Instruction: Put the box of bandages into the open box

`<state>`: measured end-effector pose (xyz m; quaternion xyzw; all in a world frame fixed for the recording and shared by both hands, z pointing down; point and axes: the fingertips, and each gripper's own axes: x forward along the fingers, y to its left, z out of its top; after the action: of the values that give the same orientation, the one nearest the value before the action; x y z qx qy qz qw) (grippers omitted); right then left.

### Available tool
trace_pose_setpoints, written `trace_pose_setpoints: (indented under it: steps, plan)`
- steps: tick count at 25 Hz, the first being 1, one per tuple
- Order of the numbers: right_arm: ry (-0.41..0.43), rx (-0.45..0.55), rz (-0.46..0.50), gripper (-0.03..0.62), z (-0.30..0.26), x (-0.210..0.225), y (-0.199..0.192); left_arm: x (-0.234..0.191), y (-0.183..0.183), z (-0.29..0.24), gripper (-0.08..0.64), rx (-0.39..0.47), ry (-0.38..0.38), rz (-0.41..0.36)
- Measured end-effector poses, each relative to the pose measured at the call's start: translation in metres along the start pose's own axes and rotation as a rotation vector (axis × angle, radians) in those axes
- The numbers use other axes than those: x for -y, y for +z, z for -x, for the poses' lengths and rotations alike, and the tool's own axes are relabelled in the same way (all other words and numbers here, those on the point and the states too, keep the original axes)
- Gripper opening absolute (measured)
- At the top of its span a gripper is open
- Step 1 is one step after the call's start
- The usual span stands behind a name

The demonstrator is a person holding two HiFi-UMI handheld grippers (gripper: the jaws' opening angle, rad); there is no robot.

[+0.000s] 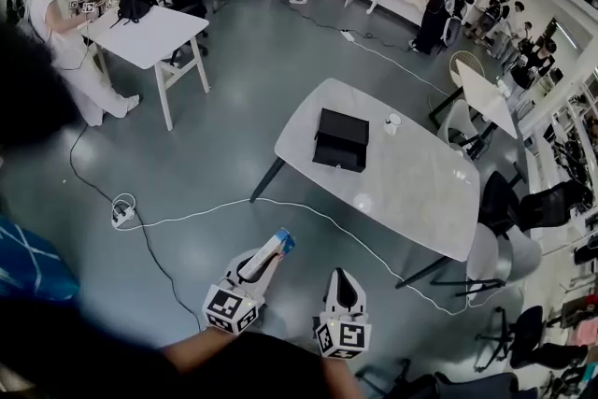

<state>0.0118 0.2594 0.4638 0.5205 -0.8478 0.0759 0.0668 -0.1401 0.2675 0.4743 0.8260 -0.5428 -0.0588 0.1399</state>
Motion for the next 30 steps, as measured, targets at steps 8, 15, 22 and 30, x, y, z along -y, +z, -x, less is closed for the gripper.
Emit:
trace_pose_setpoints:
  steps: [8,15,22,30]
  plan:
    - [0.002,-0.044,0.032,0.012,-0.040,-0.028,-0.006,-0.050,0.008,-0.024,0.078,-0.018,-0.066,0.019]
    - [-0.051,-0.030,0.031,0.012,-0.065,-0.010,-0.002,-0.058,-0.009,-0.053,0.078,-0.056,-0.125,0.043]
    - [-0.052,-0.016,0.000,0.012,-0.105,0.011,-0.001,-0.078,-0.015,-0.086,0.078,-0.090,-0.122,0.043]
    - [-0.024,-0.019,-0.044,0.012,-0.197,0.072,-0.001,-0.096,-0.010,-0.183,0.078,-0.098,-0.162,0.084]
